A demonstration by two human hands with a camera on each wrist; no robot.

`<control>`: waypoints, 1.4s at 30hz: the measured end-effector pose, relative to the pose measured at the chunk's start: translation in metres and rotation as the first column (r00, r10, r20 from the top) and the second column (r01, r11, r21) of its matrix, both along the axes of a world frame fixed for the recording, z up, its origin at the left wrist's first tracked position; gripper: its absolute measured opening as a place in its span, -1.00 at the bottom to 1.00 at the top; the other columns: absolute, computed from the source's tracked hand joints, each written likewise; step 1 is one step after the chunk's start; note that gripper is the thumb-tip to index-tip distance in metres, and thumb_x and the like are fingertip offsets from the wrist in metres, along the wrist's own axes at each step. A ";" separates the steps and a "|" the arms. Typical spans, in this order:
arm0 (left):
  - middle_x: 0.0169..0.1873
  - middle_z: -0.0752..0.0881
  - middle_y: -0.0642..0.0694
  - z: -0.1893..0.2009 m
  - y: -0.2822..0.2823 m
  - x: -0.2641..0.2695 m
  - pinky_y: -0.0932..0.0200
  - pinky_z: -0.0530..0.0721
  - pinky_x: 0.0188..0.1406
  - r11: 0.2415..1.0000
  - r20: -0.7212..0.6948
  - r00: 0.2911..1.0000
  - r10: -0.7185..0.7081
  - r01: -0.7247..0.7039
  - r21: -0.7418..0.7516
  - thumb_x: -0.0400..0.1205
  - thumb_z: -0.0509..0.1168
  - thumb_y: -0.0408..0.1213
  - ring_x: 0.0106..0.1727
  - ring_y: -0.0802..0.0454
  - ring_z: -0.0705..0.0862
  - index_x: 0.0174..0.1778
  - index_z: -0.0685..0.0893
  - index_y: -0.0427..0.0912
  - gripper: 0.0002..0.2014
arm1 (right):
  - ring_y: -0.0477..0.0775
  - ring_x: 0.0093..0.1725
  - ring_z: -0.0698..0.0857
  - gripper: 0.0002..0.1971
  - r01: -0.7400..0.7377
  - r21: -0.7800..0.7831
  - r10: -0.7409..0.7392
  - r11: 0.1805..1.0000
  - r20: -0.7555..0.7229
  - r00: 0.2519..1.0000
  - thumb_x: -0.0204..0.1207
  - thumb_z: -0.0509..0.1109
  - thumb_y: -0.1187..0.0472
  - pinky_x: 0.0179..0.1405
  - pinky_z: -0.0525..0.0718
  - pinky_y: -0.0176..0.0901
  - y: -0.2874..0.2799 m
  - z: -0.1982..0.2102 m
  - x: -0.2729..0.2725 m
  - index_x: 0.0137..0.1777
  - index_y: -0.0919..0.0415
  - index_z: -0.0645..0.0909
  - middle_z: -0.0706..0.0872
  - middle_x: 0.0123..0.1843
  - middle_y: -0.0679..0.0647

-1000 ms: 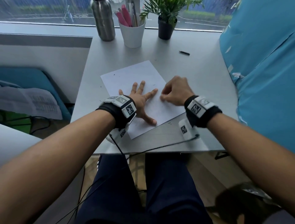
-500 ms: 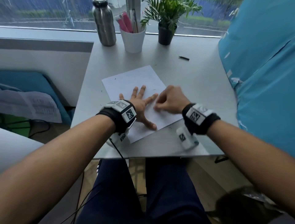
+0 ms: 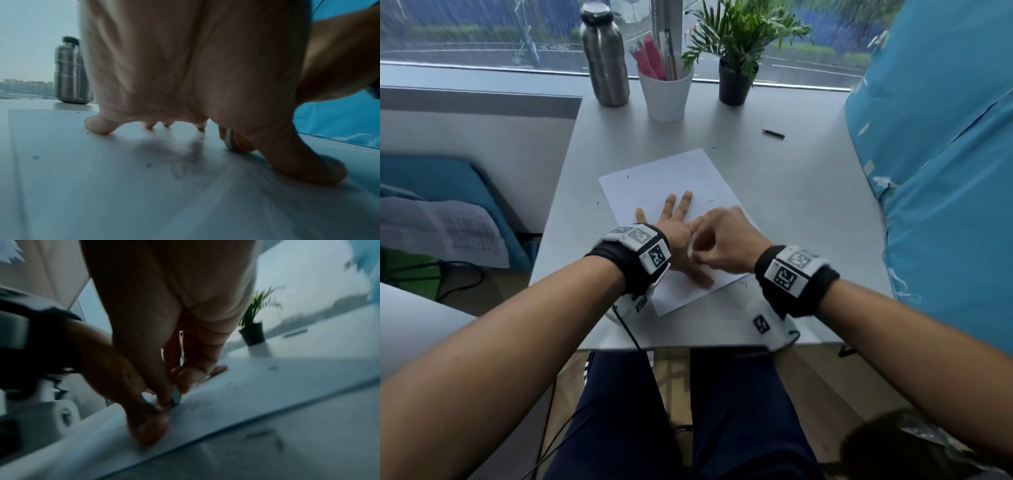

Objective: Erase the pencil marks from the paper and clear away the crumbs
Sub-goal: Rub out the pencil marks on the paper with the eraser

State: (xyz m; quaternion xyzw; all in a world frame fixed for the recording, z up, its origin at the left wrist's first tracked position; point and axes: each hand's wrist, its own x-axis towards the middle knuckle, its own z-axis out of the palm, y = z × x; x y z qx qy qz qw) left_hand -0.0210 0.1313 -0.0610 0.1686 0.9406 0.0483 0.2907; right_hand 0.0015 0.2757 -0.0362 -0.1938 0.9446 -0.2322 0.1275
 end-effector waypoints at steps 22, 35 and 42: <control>0.61 -0.56 0.05 -0.006 -0.005 -0.001 -0.69 -0.39 0.35 0.999 -0.015 1.000 -0.005 0.005 0.048 0.01 0.48 0.55 0.62 -0.09 -0.54 0.60 -0.34 0.45 0.39 | -0.04 -0.28 0.74 -0.89 0.270 0.006 -0.269 0.963 -0.084 0.960 0.30 0.58 0.18 -0.23 0.63 -0.32 0.029 0.013 -0.045 -0.22 0.21 0.85 0.84 -0.27 0.08; 0.61 -0.55 0.10 -0.009 -0.004 -0.003 -0.67 -0.38 0.40 0.999 -0.029 0.999 0.014 -0.013 0.043 -0.02 0.44 0.59 0.63 -0.03 -0.53 0.62 -0.46 0.27 0.51 | -0.05 -0.50 0.63 -0.93 0.001 0.017 -0.001 1.000 0.000 1.000 0.25 0.53 0.28 -0.44 0.56 -0.35 -0.005 0.005 -0.006 -0.38 0.29 0.76 0.74 -0.48 0.06; 0.61 -0.54 0.10 -0.006 -0.005 -0.002 -0.67 -0.36 0.41 0.998 -0.016 1.000 0.008 -0.007 0.056 0.00 0.45 0.58 0.63 -0.03 -0.53 0.63 -0.46 0.26 0.50 | -0.19 -0.51 0.62 -0.94 0.137 -0.015 -0.137 0.990 -0.014 0.990 0.23 0.56 0.25 -0.38 0.57 -0.38 0.005 0.008 -0.027 -0.41 0.19 0.76 0.73 -0.49 -0.04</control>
